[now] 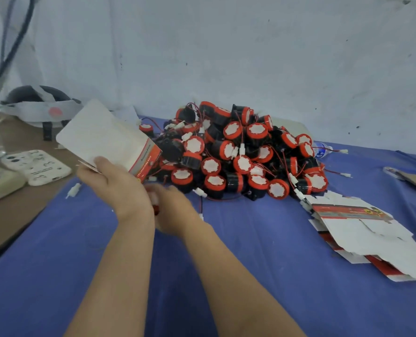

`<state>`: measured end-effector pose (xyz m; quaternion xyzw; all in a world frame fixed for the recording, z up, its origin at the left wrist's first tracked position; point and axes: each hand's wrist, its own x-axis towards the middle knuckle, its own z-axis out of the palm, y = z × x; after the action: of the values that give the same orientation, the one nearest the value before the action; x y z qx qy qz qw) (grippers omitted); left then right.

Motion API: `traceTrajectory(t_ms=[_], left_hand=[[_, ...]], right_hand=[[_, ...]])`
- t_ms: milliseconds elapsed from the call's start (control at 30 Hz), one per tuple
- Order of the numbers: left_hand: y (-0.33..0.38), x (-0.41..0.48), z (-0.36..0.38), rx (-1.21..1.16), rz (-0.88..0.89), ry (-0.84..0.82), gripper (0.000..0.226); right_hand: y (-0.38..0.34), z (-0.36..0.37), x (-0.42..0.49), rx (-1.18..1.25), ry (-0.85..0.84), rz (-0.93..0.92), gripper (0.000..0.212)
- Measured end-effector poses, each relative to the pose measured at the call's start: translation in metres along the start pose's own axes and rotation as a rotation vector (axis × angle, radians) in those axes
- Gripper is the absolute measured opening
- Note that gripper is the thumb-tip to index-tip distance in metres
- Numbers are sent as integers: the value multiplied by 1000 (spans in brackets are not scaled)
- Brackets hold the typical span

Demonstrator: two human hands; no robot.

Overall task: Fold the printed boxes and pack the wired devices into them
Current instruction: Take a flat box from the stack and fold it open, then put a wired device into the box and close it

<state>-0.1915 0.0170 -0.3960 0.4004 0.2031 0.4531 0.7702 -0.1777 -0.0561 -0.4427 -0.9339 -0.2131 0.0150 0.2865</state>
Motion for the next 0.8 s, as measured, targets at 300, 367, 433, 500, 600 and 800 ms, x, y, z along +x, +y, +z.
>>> traceTrajectory(t_ms=[300, 367, 433, 500, 600, 800], left_hand=[[-48, -89, 20, 318, -29, -438, 18], [-64, -120, 20, 398, 13, -609, 22], [-77, -136, 16, 454, 42, -699, 21], [-87, -138, 11, 483, 27, -752, 17], [-94, -135, 6, 499, -47, -822, 13], [-90, -130, 5, 412, -259, -856, 23]], right_hand=[[55, -136, -96, 289, 1316, 89, 70], [63, -137, -107, 167, 1326, 81, 69], [73, -125, -112, 76, 1264, 44, 67], [82, -103, -113, 58, 1143, 40, 65], [90, -76, -108, -53, 990, 84, 64], [92, -63, -97, -107, 954, 93, 68]])
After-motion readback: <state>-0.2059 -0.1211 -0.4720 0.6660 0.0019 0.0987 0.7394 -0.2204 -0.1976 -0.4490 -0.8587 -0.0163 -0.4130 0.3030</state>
